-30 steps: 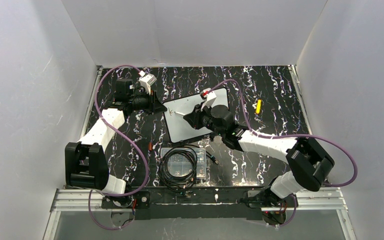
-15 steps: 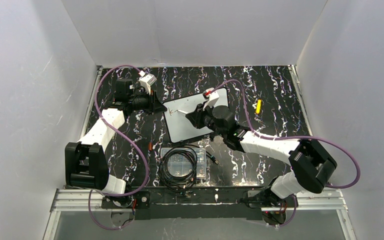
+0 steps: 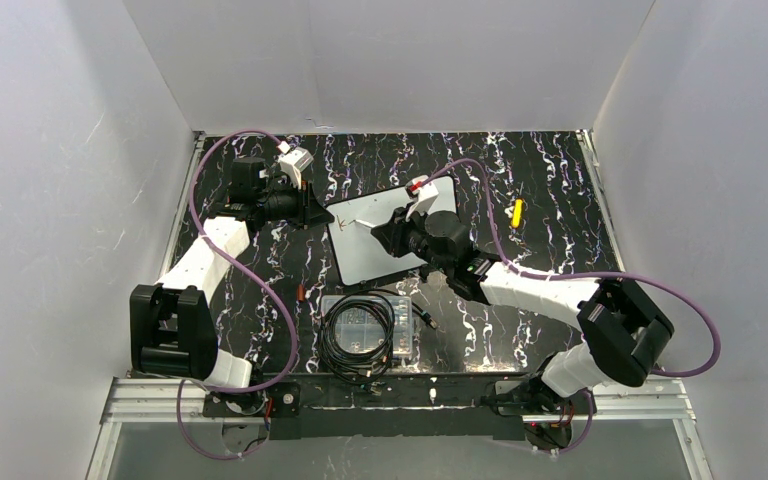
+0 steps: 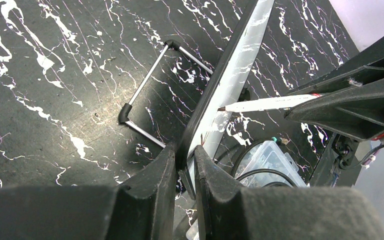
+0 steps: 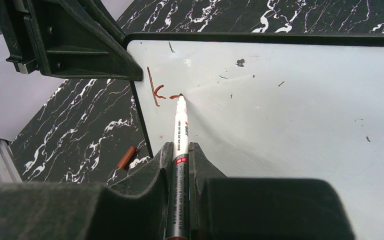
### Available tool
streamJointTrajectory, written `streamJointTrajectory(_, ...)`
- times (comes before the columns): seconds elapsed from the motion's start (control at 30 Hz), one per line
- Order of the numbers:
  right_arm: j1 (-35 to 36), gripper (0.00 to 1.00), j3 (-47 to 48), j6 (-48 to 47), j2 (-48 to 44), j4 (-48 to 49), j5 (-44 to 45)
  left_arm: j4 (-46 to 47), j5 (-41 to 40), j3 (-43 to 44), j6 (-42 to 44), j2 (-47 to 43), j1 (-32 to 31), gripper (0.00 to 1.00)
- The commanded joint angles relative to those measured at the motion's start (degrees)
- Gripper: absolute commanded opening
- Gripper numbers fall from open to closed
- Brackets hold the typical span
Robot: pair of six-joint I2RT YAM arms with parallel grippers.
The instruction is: Write a sentence on the whiteboard
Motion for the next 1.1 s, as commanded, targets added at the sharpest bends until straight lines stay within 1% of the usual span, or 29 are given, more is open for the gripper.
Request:
streamJointTrajectory(0.0, -0.19, 0.01, 2.02, -1.13, 0.47, 4.34, 0.79, -1.60, -1.04, 1.43, 2.02, -2.92, 0.50, 0.00)
streamJointTrajectory(0.17, -0.19, 0.01, 2.17, -1.00, 0.93, 5.44, 0.29, -1.59, -1.05, 1.49, 2.00, -2.95, 0.50, 0.00)
streamJointTrajectory(0.5, -0.19, 0.01, 2.61, -0.70, 2.47, 4.58, -1.35, -1.68, -1.14, 1.58, 1.98, -2.89, 0.46, 0.00)
streamJointTrajectory(1.07, -0.02, 0.01, -2.03, 0.71, 1.20, 2.63, -1.82, -1.64, -1.15, 1.58, 1.98, -3.11, 0.54, 0.00)
